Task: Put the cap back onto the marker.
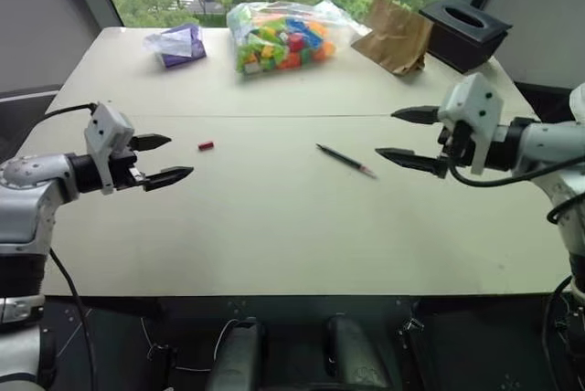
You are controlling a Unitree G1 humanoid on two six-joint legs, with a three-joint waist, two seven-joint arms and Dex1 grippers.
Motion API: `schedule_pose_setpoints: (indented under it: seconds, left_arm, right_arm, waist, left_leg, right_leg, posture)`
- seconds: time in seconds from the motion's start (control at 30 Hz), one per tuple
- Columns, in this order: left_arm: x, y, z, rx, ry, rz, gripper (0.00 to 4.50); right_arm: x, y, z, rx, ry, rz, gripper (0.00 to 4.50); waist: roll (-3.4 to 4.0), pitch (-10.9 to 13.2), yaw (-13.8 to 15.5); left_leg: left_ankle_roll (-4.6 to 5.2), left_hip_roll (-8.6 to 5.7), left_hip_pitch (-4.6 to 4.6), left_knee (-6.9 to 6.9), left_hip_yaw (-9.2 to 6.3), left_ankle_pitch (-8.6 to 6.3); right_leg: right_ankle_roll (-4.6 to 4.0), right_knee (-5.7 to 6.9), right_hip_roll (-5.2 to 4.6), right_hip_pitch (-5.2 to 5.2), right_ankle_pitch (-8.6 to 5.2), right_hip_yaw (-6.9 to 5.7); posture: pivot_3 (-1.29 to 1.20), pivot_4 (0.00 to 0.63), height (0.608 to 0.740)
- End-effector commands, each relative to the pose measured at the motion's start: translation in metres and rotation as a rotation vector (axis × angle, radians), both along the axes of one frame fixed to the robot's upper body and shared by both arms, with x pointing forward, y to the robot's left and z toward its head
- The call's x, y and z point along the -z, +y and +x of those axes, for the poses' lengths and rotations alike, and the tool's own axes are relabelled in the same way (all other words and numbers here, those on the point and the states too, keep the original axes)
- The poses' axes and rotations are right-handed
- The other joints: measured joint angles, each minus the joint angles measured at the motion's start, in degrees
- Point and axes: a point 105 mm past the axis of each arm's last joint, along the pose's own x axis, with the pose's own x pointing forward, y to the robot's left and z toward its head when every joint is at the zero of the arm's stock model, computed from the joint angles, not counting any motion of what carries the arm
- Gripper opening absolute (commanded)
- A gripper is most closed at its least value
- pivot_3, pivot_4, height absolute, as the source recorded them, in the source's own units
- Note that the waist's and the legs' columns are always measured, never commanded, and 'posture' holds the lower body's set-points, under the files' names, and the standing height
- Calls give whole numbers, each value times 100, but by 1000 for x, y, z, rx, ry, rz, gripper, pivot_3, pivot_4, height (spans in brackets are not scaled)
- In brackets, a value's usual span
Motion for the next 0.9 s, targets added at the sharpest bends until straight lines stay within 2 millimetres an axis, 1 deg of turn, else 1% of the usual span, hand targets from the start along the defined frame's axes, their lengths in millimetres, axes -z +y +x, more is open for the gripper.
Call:
schedule_pose_setpoints:
  seconds: [0.03, 0.67, 0.8, 0.9]
  left_arm:
    - [-8, -1, -1, 7, -28, 10, 4437]
    - [-5, -2, 7, -12, -63, 52, 4437]
    - [-5, -2, 14, -32, -82, 55, 4437]
    - [-2, 2, 22, -73, -104, 66, 4437]
  right_arm:
    - [-15, 4, -5, -19, -57, 5, 3339]
    - [-11, 9, -7, -25, -52, 18, 3339]
    - [-9, 10, -8, -22, -48, 27, 3339]
    - [-7, 11, -9, -20, -48, 27, 3339]
  waist:
    - [0, 0, -4]
    - [0, 0, -7]
    - [0, 0, -6]
    - [0, 0, -4]
  left_leg:
    - [0, 0, 0, 0, 0, 0]
    - [0, 3, -2, -1, 2, 0]
    - [0, 3, -2, 0, 2, 0]
    - [0, 3, -2, 0, 3, 0]
  right_leg:
    - [0, 0, 0, -1, 0, 1]
    - [0, 2, 2, -8, 1, 4]
    - [0, 3, 2, -8, 1, 4]
    - [0, 3, 2, -8, 1, 3]
  posture:
    - [0, 150, 740]
    - [0, 150, 740]
    - [0, 150, 740]
    - [0, 150, 740]
